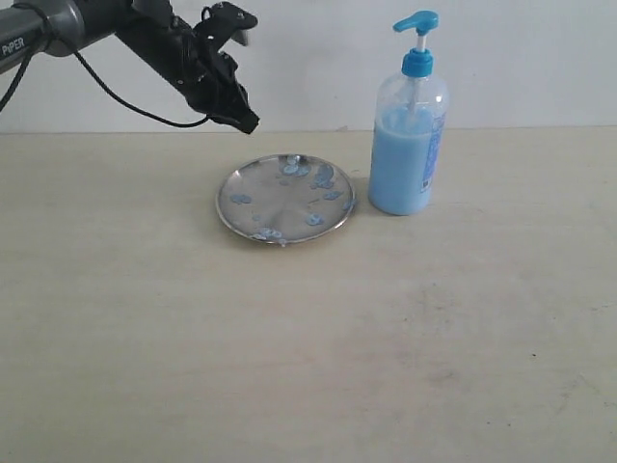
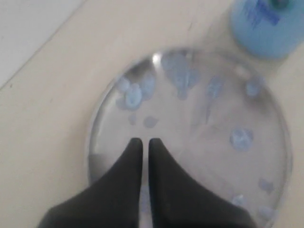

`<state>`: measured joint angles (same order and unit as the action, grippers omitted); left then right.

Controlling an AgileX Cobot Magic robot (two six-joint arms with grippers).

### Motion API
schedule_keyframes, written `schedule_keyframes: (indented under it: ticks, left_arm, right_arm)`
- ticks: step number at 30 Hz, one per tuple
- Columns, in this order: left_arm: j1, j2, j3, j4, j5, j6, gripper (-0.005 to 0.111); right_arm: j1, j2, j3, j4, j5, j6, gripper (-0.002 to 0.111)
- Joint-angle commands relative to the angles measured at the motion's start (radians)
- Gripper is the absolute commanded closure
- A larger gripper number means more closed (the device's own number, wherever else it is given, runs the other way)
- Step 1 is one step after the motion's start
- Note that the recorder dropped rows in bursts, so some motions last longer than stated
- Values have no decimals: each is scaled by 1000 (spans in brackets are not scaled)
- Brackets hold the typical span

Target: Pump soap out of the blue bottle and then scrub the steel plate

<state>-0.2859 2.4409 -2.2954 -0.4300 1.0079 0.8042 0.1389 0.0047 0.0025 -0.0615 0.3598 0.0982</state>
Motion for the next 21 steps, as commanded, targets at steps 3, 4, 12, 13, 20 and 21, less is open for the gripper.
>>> schedule_keyframes:
  ticks: [3, 4, 12, 13, 20, 21]
  left_arm:
    - [7, -14, 2, -79, 16, 4, 102]
    - [11, -16, 2, -79, 31, 4, 102]
    - [120, -21, 2, -170, 211, 29, 102]
    - [132, -21, 2, -209, 213, 71, 102]
    - [233, -154, 133, -389, 213, 153, 102]
    - [248, -178, 145, -389, 213, 153, 102]
  right_arm:
    - [-7, -5, -3, -11, -3, 0, 107]
    - [-7, -5, -3, -11, -3, 0, 107]
    - [-7, -5, -3, -11, -3, 0, 107]
    - [-7, -5, -3, -11, -3, 0, 107]
    - [-7, -5, -3, -7, -3, 0, 107]
    - [-7, -5, -3, -7, -3, 0, 107]
